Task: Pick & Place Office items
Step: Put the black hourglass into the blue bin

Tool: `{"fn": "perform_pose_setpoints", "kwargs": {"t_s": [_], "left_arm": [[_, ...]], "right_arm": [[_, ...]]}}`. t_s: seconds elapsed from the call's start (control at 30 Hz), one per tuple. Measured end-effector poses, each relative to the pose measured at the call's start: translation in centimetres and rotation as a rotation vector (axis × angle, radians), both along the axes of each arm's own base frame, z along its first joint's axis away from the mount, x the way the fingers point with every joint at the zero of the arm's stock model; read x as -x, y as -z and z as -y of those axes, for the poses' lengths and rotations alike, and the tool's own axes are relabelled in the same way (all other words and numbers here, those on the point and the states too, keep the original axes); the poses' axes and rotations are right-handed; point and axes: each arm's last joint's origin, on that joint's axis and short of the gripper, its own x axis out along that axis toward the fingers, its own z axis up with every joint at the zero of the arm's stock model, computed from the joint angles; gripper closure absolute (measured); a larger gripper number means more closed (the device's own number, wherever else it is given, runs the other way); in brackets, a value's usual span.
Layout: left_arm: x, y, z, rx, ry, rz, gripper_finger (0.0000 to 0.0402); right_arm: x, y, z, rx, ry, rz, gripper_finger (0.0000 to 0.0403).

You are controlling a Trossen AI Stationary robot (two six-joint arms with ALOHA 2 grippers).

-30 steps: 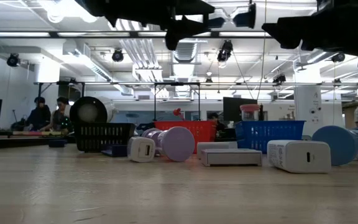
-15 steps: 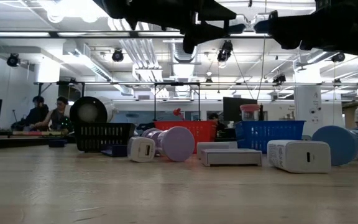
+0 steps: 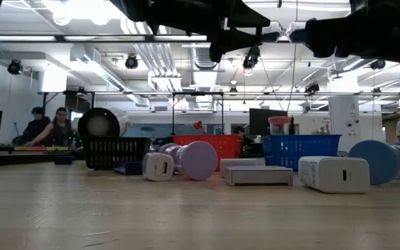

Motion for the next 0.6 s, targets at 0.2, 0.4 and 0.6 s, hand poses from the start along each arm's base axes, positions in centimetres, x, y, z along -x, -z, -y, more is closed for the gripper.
{"fn": "perform_pose_setpoints", "kwargs": {"t_s": [0.2, 0.4, 0.6], "left_arm": [[0.01, -0.02, 0.0, -0.007, 0.001, 0.001, 0.0188], [0.02, -0.04, -0.04, -0.008, -0.002, 0.002, 0.0188], [0.12, -0.08, -0.01, -0.006, 0.005, -0.006, 0.0188]], "right_arm": [[0.0, 0.0, 0.07, -0.043, 0.017, 0.0, 0.0116], [0.0, 0.0, 0.06, -0.075, 0.008, -0.001, 0.0193], [-0.36, -0.68, 0.11, -0.086, 0.003, -0.034, 0.02]]}}
